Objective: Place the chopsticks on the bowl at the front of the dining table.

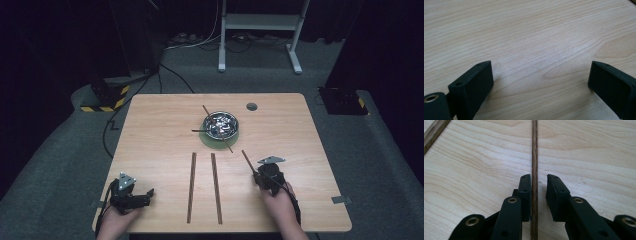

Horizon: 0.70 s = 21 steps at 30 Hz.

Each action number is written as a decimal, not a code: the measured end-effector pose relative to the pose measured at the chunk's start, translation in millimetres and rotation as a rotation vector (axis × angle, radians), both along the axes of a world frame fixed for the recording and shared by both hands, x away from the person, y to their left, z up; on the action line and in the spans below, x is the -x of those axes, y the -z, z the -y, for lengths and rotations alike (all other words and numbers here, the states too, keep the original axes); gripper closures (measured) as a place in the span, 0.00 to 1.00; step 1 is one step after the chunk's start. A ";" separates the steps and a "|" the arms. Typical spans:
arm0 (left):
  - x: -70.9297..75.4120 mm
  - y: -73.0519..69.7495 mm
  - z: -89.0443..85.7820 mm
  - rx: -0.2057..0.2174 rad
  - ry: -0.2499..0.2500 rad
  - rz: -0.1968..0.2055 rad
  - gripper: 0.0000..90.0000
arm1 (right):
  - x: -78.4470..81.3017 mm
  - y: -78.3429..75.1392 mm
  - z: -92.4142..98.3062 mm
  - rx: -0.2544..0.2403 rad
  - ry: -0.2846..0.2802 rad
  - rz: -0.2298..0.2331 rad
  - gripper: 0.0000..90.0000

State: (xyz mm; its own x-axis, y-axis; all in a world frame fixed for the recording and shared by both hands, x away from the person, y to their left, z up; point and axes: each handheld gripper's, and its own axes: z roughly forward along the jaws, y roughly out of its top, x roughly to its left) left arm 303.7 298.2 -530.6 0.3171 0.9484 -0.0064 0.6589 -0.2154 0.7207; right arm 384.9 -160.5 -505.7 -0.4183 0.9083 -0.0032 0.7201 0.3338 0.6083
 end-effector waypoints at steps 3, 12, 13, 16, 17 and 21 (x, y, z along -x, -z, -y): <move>0.0 0.0 0.0 0.001 0.001 0.000 0.07 | -2.2 -1.3 -1.9 0.014 -0.005 -0.013 0.77; 0.0 0.0 0.0 0.000 0.001 0.000 0.07 | -13.0 -6.9 -3.8 0.035 -0.015 -0.083 0.73; 0.0 0.0 0.0 0.000 0.000 0.000 0.07 | -15.3 -7.3 -2.4 0.043 -0.007 -0.087 0.73; 0.0 0.0 0.0 0.000 0.000 0.000 0.07 | -15.8 -7.7 -2.4 0.039 -0.006 -0.094 0.73; 0.0 0.0 0.0 0.000 0.000 0.000 0.07 | -15.8 -7.7 -2.4 0.039 -0.006 -0.094 0.73; 0.0 0.0 -0.1 0.001 0.001 0.000 0.07 | -13.0 -7.7 -6.8 0.065 -0.016 -0.084 0.78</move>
State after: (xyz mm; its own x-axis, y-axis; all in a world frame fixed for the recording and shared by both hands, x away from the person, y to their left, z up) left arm 303.7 298.3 -530.6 0.3182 0.9480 -0.0070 0.6588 -0.2158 0.7207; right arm 397.9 -153.7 -498.1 -0.4343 0.9004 -0.0263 0.7618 0.3827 0.5227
